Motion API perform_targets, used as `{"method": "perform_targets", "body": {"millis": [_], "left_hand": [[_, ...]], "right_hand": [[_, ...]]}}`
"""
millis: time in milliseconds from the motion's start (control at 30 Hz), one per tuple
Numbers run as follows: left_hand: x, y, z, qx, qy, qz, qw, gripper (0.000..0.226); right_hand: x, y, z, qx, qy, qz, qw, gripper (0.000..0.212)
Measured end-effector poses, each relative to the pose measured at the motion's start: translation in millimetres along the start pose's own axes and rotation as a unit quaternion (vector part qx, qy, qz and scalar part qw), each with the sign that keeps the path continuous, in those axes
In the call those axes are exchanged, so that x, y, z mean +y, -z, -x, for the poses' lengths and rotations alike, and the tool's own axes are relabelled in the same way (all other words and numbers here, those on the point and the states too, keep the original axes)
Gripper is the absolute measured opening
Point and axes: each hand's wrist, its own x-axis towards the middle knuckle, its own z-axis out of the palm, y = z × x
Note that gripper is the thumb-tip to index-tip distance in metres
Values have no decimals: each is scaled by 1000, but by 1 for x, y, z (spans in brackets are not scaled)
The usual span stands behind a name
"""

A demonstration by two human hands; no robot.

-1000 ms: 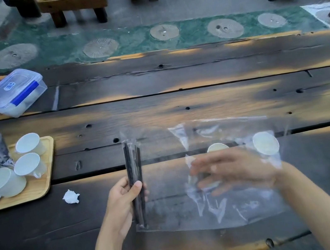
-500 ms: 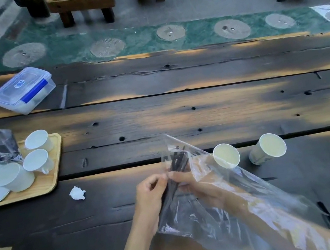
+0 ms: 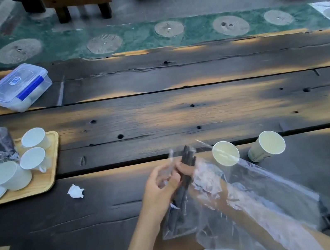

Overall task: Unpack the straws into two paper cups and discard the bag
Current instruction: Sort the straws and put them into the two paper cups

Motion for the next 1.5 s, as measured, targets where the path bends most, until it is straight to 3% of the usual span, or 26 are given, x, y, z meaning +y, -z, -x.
{"method": "perform_targets", "body": {"millis": [100,200,267,433,567,667,867,967,1033,1133,1200,1267,1333,1400,1500], "left_hand": [[1,-4,-8,64,-46,10,997,10],[-9,4,-18,177,-17,55,983,30],[-20,16,-25,259,10,80,963,31],[-54,43,-36,399,77,168,898,29],[-83,71,-40,457,144,267,836,6],[-102,85,-42,480,175,332,793,16],[-125,90,-44,516,196,378,743,20],[-128,86,-46,506,205,375,749,4],[-131,81,-46,491,207,373,759,16],[-125,71,-38,429,226,349,802,28],[-123,64,-29,371,274,336,822,40],[-121,55,-17,307,353,331,820,51],[-121,42,-2,221,421,312,823,40],[-119,26,10,133,452,232,851,30],[-113,6,5,36,414,62,907,16]], "right_hand": [[0,5,-1,43,24,-7,999,11],[-10,14,6,14,-2,-10,1000,19],[-18,19,14,11,-1,-44,999,19],[-44,20,19,41,97,-105,989,19],[-67,34,16,84,151,-81,982,25],[-84,42,8,127,172,-47,976,25],[-75,47,-18,157,130,26,979,25],[-51,49,-36,165,26,102,981,22],[-23,54,-54,175,-63,147,971,22],[13,65,-80,212,-143,165,953,25],[29,73,-94,234,-158,181,942,24],[40,81,-103,253,-161,206,932,22],[45,87,-111,274,-156,213,925,19],[45,89,-115,287,-144,206,924,14],[43,94,-116,297,-135,191,926,8]]}}
